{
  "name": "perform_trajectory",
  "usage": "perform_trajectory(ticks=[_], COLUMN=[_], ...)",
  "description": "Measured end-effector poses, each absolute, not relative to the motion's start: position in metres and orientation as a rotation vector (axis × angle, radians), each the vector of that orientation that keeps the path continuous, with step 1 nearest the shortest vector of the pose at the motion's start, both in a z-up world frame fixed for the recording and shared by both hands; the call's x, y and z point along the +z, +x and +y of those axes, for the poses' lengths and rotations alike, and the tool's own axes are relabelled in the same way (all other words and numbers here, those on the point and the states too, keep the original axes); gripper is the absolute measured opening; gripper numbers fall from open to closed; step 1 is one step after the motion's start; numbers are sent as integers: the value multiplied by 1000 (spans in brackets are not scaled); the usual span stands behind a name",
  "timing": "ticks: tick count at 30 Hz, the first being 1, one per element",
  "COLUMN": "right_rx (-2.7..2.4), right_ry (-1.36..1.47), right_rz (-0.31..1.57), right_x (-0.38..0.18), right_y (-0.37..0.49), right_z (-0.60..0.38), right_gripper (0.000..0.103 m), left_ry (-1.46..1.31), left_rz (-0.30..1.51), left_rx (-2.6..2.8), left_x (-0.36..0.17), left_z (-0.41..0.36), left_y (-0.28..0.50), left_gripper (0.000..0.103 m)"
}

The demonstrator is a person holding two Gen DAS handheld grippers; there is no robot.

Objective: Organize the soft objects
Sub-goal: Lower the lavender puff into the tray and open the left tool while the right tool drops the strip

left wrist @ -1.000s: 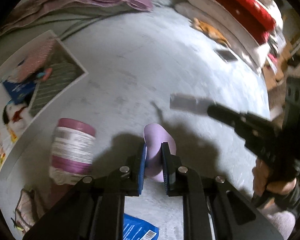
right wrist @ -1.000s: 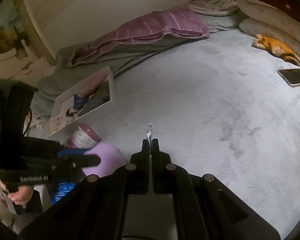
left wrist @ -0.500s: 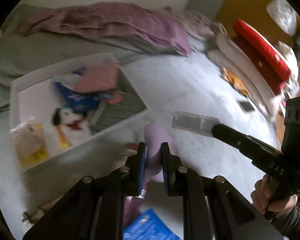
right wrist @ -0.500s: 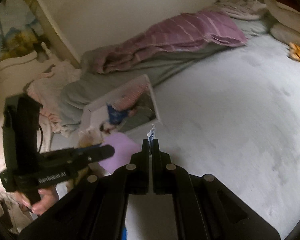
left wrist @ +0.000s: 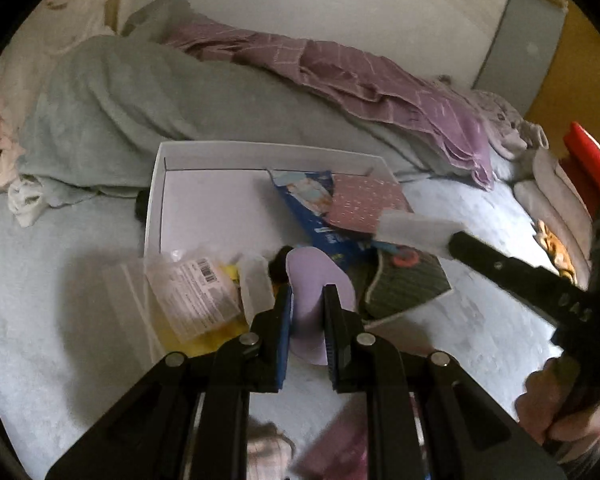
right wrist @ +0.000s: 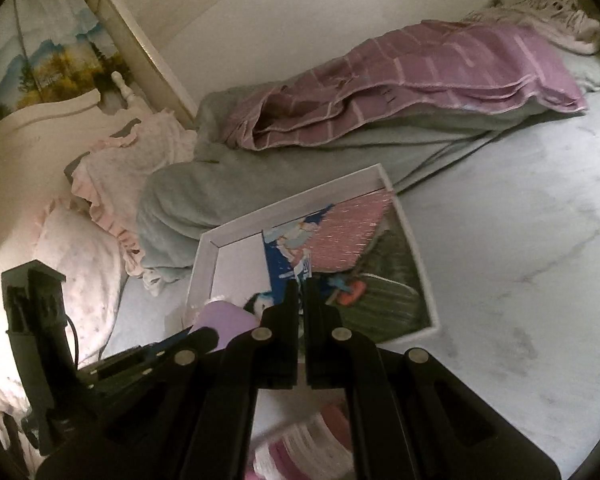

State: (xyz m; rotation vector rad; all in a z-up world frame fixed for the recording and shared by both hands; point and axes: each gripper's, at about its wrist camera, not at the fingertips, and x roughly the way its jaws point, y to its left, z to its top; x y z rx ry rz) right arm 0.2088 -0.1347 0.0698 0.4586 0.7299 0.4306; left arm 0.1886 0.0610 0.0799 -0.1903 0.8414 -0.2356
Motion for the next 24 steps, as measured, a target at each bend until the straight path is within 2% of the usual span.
perform_trajectory(ticks=[7, 14, 18, 24], right_rx=[404, 379, 409, 351], right_ry=[510, 550, 516, 403], right_rz=[670, 717, 748, 756], right_x=[53, 42, 40, 46], right_y=[238, 267, 272, 265], right_z=[-117, -114, -109, -98], right_gripper=[3, 3, 3, 5], left_ry=[-219, -314, -384, -313], left_rz=[823, 835, 839, 818], left_rx=[-174, -53, -59, -15], left_x=[68, 51, 49, 49], left_z=[70, 100, 110, 92], left_y=[197, 210, 212, 212], left_gripper=[14, 14, 14, 16])
